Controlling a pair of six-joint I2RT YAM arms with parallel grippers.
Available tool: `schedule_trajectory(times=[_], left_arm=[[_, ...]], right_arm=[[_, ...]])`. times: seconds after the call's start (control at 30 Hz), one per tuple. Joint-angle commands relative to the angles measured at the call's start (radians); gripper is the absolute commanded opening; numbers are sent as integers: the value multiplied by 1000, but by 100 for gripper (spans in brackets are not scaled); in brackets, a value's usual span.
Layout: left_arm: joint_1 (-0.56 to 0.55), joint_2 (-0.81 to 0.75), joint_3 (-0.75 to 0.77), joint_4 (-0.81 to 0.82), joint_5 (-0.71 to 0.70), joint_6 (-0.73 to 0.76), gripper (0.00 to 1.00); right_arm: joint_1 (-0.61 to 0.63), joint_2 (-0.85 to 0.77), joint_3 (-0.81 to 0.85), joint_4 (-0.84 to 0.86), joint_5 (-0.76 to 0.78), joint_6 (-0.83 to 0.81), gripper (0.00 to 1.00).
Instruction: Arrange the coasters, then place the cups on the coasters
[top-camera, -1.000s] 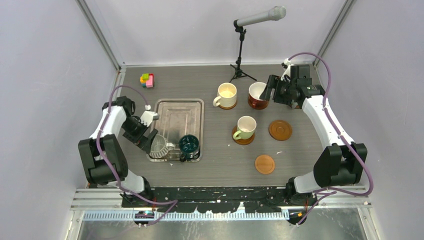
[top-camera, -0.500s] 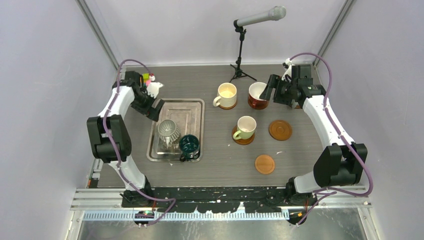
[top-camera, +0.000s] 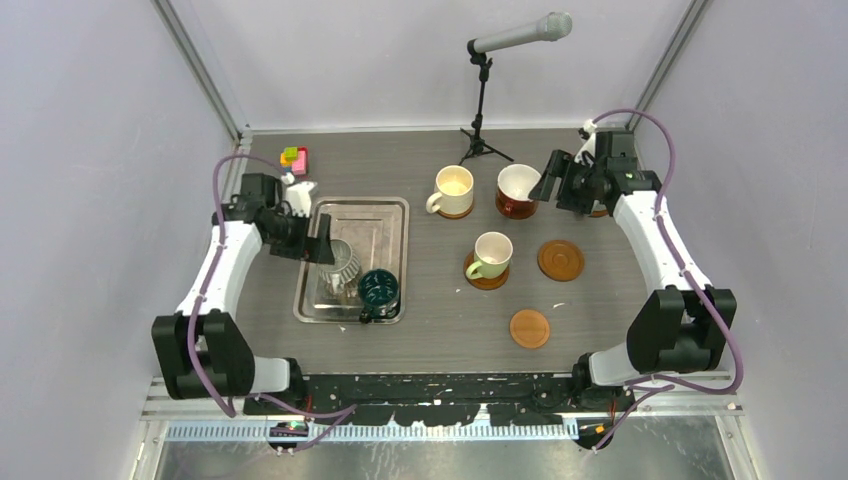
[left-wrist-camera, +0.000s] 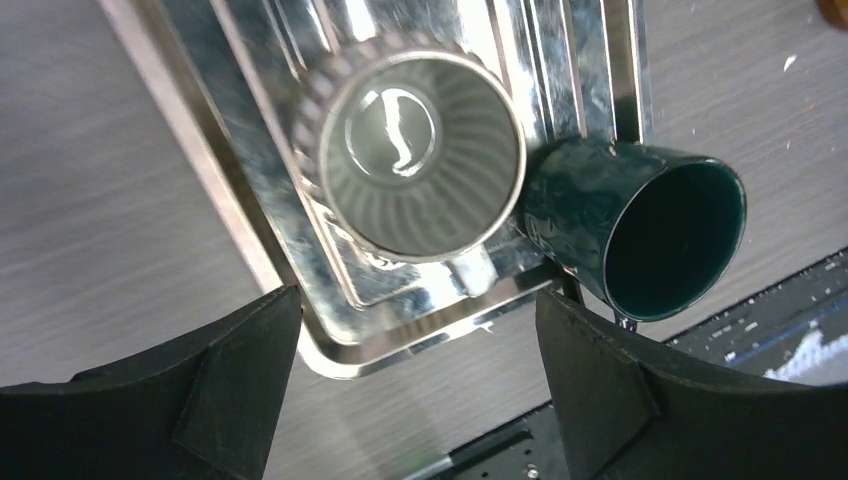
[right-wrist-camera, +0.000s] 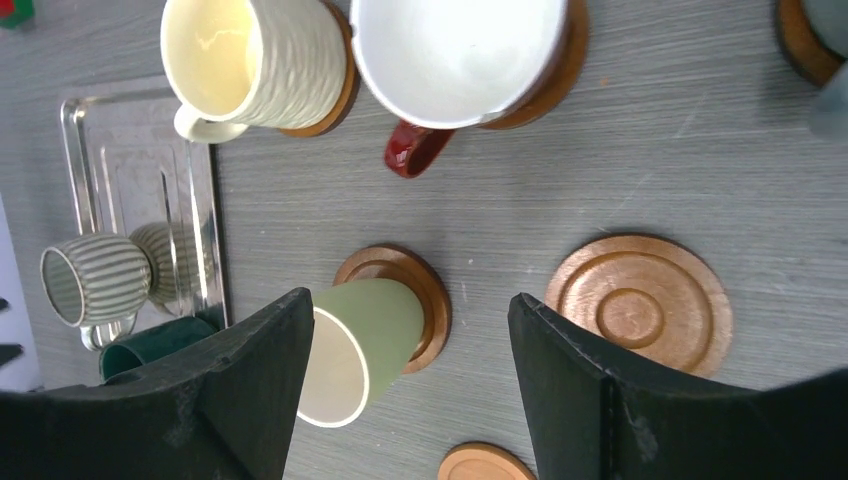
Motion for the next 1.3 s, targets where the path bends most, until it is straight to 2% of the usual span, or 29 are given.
schedule_trajectory(times=[0.0,0.27,0.5,0.77,1.07,1.27], left_arm=[[-56,39,-48,-27,-34,-115,87],[-262,62,-63,31,-269,-249,85],[-276,177,-27,-2,-365,-303,77],[-275,167,-64,181,-485,-275,62],[-227,161,-173,429,-449,-226,60],[-192,143,-215,549,-394,-219,55]], right_arm=[[-80,-41,35,-4,-44,4,76],[-237,-35,68,-34,-105,-16,76],[-354,-18,135,-67,-157,-30,76],[-387,-5,128,-67,-178,-27,76],[-403,-16,79,-50,-188,-20,76],[-411,-16,66,-50,-191,-24,76]])
